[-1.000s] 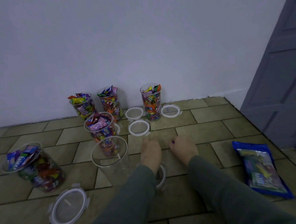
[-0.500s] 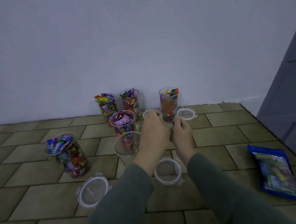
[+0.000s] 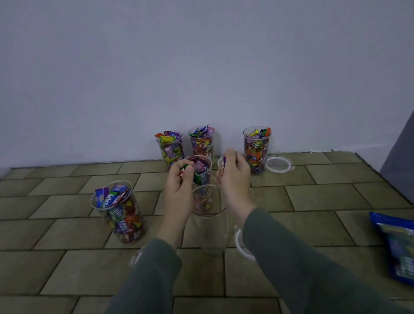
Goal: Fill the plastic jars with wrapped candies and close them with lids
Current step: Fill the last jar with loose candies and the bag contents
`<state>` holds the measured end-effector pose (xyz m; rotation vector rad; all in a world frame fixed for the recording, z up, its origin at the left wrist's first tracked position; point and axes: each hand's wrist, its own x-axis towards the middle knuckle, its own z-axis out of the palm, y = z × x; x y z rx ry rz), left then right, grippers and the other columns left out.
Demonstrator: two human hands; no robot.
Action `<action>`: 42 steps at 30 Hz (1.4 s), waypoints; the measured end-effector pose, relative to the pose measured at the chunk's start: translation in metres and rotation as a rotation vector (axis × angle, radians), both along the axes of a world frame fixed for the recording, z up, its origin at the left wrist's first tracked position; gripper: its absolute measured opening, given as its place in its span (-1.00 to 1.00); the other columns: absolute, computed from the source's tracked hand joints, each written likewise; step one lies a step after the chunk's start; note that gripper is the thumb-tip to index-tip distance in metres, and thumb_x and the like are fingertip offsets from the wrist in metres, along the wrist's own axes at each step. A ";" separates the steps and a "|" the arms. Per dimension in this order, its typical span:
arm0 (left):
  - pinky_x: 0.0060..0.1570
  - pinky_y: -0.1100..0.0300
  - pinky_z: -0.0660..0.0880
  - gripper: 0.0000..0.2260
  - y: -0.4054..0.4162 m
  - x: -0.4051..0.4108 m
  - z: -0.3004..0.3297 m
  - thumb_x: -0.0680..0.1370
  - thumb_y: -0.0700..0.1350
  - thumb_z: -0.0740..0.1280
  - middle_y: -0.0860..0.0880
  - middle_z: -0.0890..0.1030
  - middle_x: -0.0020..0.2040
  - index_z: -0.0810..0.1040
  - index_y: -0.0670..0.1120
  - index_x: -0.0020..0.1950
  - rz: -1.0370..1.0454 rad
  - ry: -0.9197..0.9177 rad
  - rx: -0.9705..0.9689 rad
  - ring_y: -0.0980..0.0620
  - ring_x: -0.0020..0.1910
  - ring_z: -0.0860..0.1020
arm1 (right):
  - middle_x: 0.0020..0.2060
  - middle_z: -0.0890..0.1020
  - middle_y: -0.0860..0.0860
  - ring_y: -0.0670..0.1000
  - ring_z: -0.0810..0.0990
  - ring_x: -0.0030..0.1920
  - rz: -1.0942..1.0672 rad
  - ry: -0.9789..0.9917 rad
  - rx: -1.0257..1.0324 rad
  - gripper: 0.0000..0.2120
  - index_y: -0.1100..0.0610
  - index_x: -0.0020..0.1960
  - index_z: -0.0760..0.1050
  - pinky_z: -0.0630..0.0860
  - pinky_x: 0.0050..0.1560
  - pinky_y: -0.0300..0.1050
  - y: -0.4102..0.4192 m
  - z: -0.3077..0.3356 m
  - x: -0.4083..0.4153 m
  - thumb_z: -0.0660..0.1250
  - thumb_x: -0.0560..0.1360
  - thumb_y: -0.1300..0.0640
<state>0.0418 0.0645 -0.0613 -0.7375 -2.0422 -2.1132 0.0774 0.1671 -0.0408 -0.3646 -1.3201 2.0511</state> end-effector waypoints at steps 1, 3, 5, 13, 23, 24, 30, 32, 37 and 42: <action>-0.01 0.04 0.48 -0.90 0.001 0.002 -0.001 0.57 0.02 0.25 0.00 0.56 -0.08 0.52 0.04 -0.01 -0.017 -0.014 0.023 0.04 -0.06 0.52 | -0.54 0.26 -0.05 -0.08 0.18 -0.56 -0.003 0.001 -0.002 -0.63 0.10 -0.32 0.22 0.14 -0.55 -0.25 -0.001 -0.002 -0.001 0.11 0.66 0.08; -0.09 0.22 0.48 -0.91 0.003 0.003 -0.006 0.61 -0.15 0.24 0.08 0.58 -0.13 0.53 -0.01 -0.03 -0.057 -0.027 0.043 0.13 -0.12 0.52 | -0.55 0.27 -0.06 -0.09 0.20 -0.56 -0.016 0.015 0.016 -0.63 0.09 -0.33 0.23 0.15 -0.54 -0.24 -0.002 -0.005 -0.003 0.11 0.66 0.09; -0.13 0.32 0.49 -0.87 0.003 0.005 -0.009 0.61 -0.24 0.24 0.14 0.60 -0.19 0.54 -0.07 -0.05 -0.097 -0.024 0.029 0.18 -0.17 0.54 | -0.54 0.29 -0.07 -0.08 0.22 -0.54 -0.032 0.018 0.055 -0.62 0.09 -0.34 0.25 0.17 -0.51 -0.20 -0.002 -0.008 -0.005 0.12 0.65 0.08; -0.05 0.18 0.56 -0.67 0.005 0.011 -0.034 0.65 -0.05 0.14 -0.12 0.67 0.02 0.59 -0.25 0.10 -0.044 -0.226 0.200 -0.06 0.03 0.63 | -0.53 0.29 -0.05 -0.05 0.22 -0.50 -0.046 -0.076 0.063 -0.65 0.10 -0.30 0.30 0.16 -0.48 -0.14 0.000 -0.010 -0.006 0.14 0.64 0.03; 0.31 -0.20 0.41 -0.46 0.013 0.013 -0.046 0.45 0.31 0.14 -0.17 0.69 0.02 0.69 -0.09 -0.03 -0.055 -0.531 0.231 -0.19 0.13 0.60 | -0.31 0.50 -0.14 -0.28 0.47 -0.30 0.111 -0.199 0.699 -0.75 0.08 -0.09 0.47 0.36 -0.29 -0.42 0.007 0.000 -0.002 0.15 0.63 -0.05; 0.31 -0.19 0.41 -0.45 0.013 0.013 -0.046 0.43 0.31 0.14 -0.16 0.68 0.03 0.67 -0.08 -0.01 -0.063 -0.534 0.228 -0.18 0.13 0.60 | -0.29 0.51 -0.16 -0.27 0.48 -0.26 0.120 -0.222 0.768 -0.75 0.07 -0.06 0.47 0.35 -0.28 -0.40 0.008 -0.002 -0.002 0.14 0.63 -0.06; 0.29 -0.14 0.44 -0.47 0.014 0.011 -0.050 0.43 0.29 0.14 -0.14 0.68 0.06 0.63 -0.08 0.07 -0.067 -0.547 0.244 -0.12 0.13 0.61 | -0.25 0.55 -0.03 -0.05 0.51 -0.18 0.260 -0.289 0.829 -0.73 0.13 -0.09 0.48 0.40 -0.10 -0.08 0.013 -0.019 0.001 0.15 0.63 -0.02; 0.28 -0.13 0.44 -0.50 0.014 0.010 -0.050 0.43 0.28 0.15 -0.12 0.68 0.04 0.63 -0.06 0.05 -0.080 -0.568 0.252 -0.12 0.12 0.61 | -0.24 0.56 -0.02 -0.06 0.52 -0.16 0.339 -0.250 0.735 -0.78 0.11 -0.14 0.49 0.43 -0.03 -0.12 0.014 -0.021 0.003 0.20 0.62 0.06; 0.31 -0.22 0.41 -0.44 0.014 0.010 -0.049 0.47 0.27 0.13 -0.21 0.66 0.07 0.63 -0.15 0.08 -0.076 -0.583 0.256 -0.19 0.13 0.59 | -0.23 0.57 0.06 -0.10 0.57 -0.19 0.394 -0.143 0.596 -0.86 0.24 -0.11 0.53 0.51 -0.09 -0.28 0.015 -0.025 0.007 0.24 0.59 0.25; 0.27 -0.18 0.44 -0.50 0.012 0.013 -0.046 0.52 0.26 0.13 -0.19 0.67 0.05 0.66 -0.10 0.03 -0.067 -0.522 0.192 -0.18 0.13 0.60 | -0.18 0.56 0.10 -0.19 0.59 -0.22 0.375 -0.086 0.516 -0.91 0.22 -0.06 0.49 0.50 -0.15 -0.35 0.018 -0.026 0.016 0.23 0.59 0.29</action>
